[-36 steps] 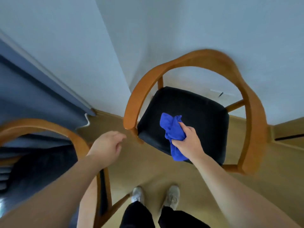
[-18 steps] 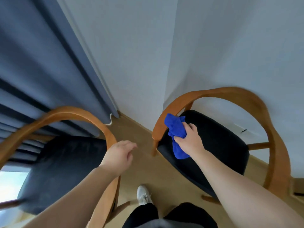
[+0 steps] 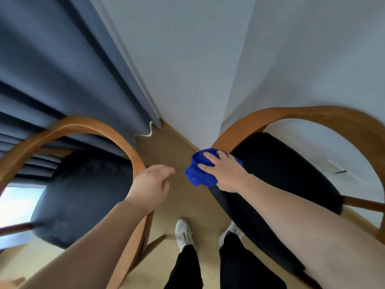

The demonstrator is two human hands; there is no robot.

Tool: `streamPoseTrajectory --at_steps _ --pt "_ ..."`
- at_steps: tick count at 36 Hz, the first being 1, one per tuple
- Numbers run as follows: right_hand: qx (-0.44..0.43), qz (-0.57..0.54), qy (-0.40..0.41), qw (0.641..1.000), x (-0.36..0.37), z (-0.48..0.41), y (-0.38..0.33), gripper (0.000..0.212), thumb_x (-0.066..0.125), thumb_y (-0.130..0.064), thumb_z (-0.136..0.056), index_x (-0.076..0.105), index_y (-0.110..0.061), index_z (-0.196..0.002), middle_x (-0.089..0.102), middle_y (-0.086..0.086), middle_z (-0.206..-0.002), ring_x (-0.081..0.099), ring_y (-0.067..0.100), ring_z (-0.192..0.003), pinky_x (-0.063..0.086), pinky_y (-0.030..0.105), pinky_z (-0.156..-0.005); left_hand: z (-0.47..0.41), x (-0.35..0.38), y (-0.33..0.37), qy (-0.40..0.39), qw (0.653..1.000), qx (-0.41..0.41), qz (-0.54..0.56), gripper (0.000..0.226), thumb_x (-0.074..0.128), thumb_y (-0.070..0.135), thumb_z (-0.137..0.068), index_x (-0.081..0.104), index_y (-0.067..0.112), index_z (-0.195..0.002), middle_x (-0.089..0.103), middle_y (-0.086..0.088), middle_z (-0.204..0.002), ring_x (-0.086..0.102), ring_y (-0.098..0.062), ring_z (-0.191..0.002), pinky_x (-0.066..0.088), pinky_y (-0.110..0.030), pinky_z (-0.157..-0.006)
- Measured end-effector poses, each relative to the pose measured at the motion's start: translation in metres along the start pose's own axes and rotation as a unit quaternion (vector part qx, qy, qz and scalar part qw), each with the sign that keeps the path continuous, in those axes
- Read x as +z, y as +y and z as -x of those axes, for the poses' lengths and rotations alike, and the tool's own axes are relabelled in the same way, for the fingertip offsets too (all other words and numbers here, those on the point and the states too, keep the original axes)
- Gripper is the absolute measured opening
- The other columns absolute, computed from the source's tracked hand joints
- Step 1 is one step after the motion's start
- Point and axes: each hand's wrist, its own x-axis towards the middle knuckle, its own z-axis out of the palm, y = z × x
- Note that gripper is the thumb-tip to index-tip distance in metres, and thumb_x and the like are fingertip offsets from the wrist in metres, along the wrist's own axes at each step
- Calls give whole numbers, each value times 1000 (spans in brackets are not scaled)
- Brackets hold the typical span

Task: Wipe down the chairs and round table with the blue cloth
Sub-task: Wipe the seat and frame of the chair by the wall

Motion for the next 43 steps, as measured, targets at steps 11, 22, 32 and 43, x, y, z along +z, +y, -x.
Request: streamPoseTrajectory --at_steps 11,22,32,43 --pt "-54 8 4 998 3 -23 36 67 63 -30 -83 33 -36 -143 19 1 -153 22 33 -137 31 53 -106 -33 38 20 -16 997 -66 37 32 54 -2 -83 67 13 -107 65 3 -103 59 -16 -98 45 -27 -84" --pt "15 1 22 1000 -8 -29 98 71 65 -35 -81 32 -36 -144 20 2 -154 25 36 -136 31 53 -106 -61 55 39 -45 996 -60 42 32 55 -1 -85 65 16 -110 64 5 -107 57 -13 -103 40 -22 -87" --pt "16 5 23 1000 -11 -19 147 68 64 -37 -82 34 -38 -142 23 0 -153 26 30 -135 36 51 -102 -90 60 54 -35 999 -12 27 30 55 -2 -84 66 16 -105 64 6 -99 58 -10 -94 46 -24 -82" --pt "105 -21 39 994 -20 -6 203 69 64 -33 -82 33 -37 -144 25 0 -153 31 31 -132 35 49 -101 -117 77 78 -49 998 2 35 29 53 2 -84 66 14 -108 65 2 -104 60 -14 -95 50 -28 -80"
